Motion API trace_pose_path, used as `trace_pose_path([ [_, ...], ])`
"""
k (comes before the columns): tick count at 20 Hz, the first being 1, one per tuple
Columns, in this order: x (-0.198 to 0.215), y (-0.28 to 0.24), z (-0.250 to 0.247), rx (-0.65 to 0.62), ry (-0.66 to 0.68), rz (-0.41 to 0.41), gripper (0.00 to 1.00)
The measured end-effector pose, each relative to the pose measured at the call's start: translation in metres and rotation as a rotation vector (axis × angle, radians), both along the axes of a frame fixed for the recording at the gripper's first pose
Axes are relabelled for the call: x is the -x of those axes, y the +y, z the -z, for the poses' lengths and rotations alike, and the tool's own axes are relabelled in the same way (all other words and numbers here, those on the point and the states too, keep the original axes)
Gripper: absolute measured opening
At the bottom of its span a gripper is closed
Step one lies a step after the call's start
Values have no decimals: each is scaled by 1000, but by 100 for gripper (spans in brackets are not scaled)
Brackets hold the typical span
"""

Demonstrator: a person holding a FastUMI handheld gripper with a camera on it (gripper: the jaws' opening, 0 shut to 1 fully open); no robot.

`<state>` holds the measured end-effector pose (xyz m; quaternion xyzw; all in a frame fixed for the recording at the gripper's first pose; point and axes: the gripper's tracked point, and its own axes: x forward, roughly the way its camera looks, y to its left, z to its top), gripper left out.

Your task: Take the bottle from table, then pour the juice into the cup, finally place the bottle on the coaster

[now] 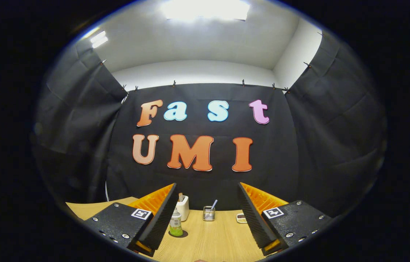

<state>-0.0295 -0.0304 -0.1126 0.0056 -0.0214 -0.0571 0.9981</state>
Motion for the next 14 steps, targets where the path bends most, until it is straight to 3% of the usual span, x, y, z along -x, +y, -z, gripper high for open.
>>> trace_pose_path([
  [14, 0, 2, -1, 17, -15, 4, 96],
])
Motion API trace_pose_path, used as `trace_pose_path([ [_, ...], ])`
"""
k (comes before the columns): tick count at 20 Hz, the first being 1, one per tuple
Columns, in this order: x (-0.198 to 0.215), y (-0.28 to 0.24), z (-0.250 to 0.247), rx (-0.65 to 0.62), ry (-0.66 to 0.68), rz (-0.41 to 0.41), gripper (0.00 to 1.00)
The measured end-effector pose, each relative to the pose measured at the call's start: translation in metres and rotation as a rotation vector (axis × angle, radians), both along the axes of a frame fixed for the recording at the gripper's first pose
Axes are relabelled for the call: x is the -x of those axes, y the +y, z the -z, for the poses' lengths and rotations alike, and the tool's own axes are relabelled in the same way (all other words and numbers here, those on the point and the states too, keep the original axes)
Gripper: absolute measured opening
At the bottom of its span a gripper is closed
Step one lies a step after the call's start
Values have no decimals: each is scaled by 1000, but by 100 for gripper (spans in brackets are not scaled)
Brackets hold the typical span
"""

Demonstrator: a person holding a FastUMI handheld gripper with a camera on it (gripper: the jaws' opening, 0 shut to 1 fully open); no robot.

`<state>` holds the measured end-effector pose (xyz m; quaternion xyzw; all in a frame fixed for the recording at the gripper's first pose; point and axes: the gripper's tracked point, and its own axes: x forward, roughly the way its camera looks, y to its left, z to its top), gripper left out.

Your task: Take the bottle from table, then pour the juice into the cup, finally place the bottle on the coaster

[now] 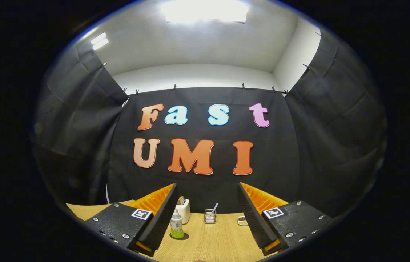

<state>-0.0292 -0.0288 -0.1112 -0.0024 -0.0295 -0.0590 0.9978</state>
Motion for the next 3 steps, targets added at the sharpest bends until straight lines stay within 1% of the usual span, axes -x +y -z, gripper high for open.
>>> trace_pose_path([
  [2, 1, 3, 0, -7, -4, -9, 96],
  [3, 0, 8, 1, -19, 1, -28, 96],
])
